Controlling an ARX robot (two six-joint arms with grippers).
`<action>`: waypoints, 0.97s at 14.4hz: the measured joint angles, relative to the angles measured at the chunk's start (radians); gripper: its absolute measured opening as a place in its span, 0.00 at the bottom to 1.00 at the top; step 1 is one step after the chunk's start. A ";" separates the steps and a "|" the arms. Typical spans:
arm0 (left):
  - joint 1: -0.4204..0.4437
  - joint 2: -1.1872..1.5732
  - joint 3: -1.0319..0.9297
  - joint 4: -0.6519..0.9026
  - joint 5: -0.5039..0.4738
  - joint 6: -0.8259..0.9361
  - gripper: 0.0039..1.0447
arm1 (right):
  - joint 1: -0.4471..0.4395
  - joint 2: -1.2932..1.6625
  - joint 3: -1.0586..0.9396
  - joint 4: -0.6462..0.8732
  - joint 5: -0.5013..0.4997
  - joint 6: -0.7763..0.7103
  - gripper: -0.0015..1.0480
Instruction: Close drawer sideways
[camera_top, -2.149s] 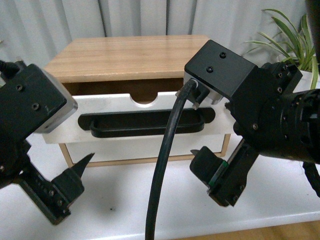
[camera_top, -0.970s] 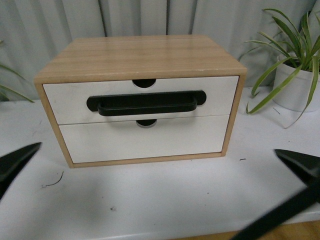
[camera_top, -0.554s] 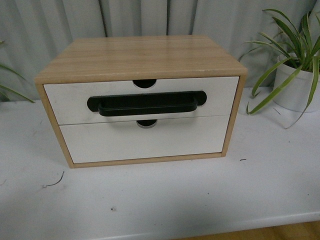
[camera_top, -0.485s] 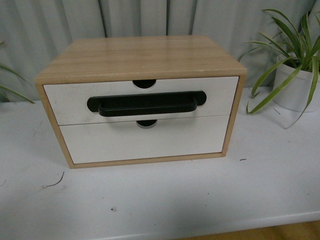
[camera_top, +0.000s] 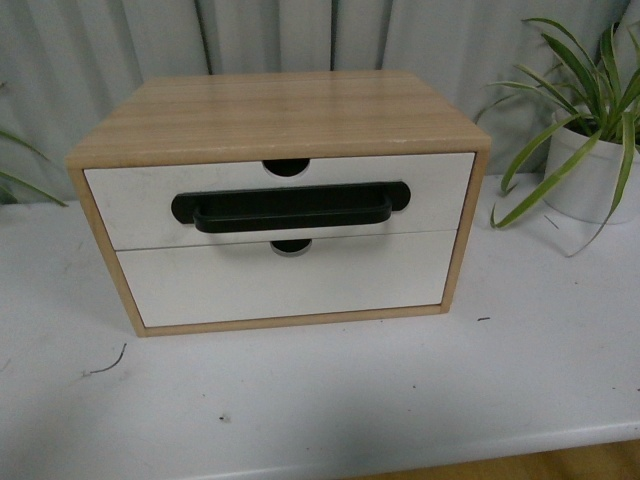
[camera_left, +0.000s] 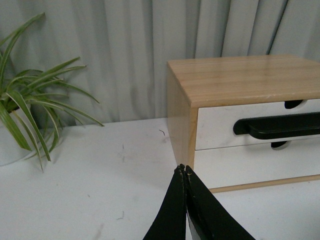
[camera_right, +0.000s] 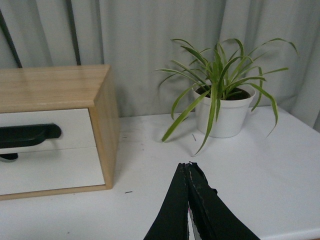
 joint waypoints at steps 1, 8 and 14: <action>0.000 -0.018 0.000 -0.017 0.001 -0.001 0.01 | 0.006 -0.026 0.000 -0.031 -0.005 0.000 0.02; 0.000 -0.218 0.001 -0.230 0.000 -0.002 0.01 | 0.006 -0.173 0.000 -0.182 -0.007 0.001 0.02; 0.000 -0.218 0.001 -0.229 0.000 -0.002 0.01 | 0.006 -0.351 0.001 -0.367 -0.008 0.001 0.02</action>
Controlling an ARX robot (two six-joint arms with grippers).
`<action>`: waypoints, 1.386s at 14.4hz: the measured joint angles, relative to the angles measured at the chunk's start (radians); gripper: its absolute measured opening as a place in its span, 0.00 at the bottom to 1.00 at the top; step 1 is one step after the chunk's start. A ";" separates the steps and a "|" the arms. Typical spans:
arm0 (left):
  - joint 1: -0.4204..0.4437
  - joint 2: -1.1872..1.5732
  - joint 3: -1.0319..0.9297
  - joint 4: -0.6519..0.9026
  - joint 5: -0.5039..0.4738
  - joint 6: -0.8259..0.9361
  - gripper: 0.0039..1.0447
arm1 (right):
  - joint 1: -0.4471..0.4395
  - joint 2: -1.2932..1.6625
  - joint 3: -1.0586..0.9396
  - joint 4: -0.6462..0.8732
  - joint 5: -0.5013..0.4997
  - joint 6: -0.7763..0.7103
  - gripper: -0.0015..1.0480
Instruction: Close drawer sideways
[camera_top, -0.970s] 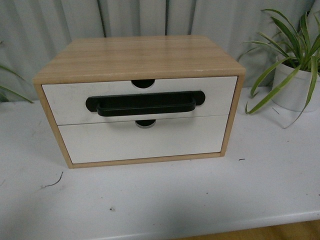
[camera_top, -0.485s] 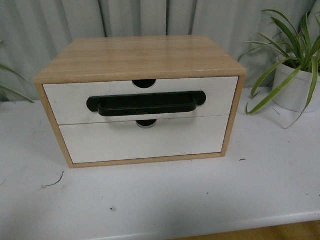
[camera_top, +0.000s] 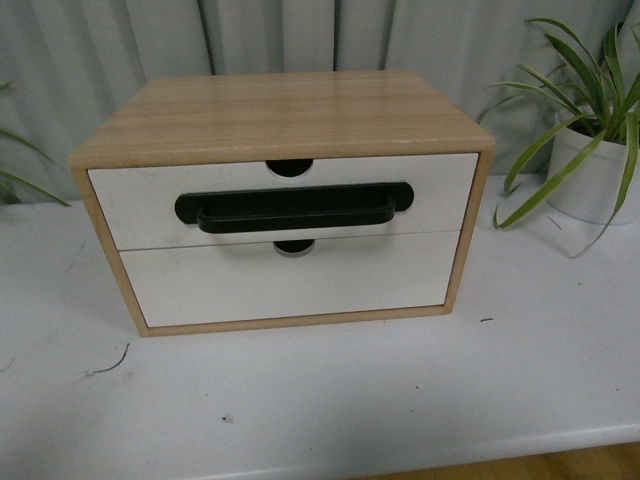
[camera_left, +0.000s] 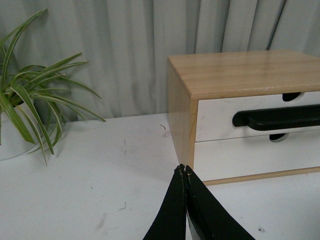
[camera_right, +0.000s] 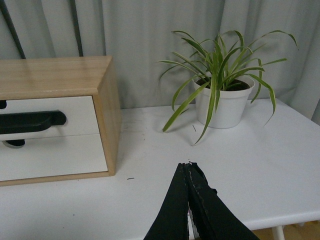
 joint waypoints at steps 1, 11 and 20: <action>0.000 0.000 0.000 0.000 0.000 0.000 0.01 | 0.000 0.000 0.000 -0.001 0.000 0.000 0.02; 0.000 0.000 0.000 0.000 0.000 -0.002 0.92 | 0.000 0.000 0.000 -0.001 0.000 0.000 0.95; 0.000 0.000 0.000 0.000 0.000 -0.001 0.94 | 0.000 0.000 0.000 -0.001 0.000 0.000 0.94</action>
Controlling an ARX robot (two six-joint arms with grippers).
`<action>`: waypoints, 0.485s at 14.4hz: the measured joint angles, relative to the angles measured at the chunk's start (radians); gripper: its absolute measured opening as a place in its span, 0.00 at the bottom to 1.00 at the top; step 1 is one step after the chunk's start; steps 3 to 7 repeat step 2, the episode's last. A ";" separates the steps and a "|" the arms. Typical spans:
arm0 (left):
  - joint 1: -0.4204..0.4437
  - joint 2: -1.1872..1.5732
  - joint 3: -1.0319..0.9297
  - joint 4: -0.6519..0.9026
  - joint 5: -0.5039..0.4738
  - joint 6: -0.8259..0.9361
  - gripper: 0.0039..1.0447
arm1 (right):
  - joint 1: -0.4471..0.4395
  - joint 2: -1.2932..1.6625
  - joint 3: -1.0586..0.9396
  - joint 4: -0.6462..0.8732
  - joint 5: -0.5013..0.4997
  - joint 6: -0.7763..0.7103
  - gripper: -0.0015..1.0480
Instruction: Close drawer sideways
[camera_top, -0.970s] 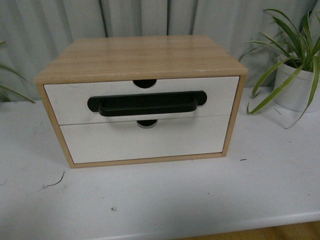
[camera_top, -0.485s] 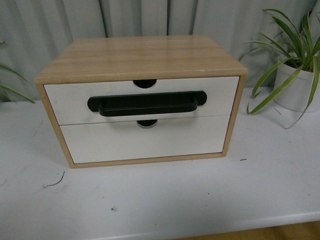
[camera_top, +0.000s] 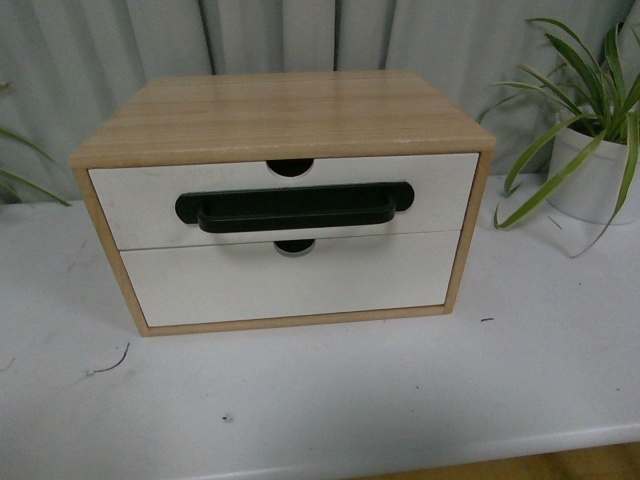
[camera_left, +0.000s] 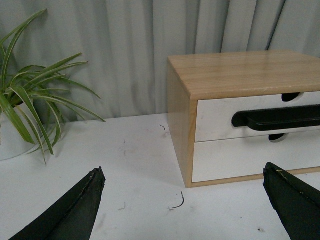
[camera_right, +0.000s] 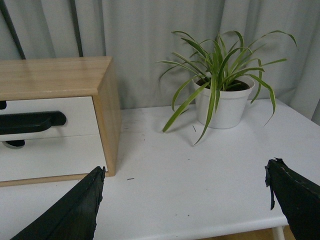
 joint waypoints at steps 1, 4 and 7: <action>0.000 0.000 0.000 0.000 0.000 0.000 0.94 | 0.000 0.000 0.000 0.000 0.000 0.000 0.94; 0.000 0.000 0.000 0.000 0.000 0.000 0.94 | 0.000 0.000 0.000 0.000 0.000 0.000 0.94; 0.000 0.000 0.000 0.000 0.000 0.000 0.94 | 0.000 0.000 0.000 0.000 0.000 0.000 0.94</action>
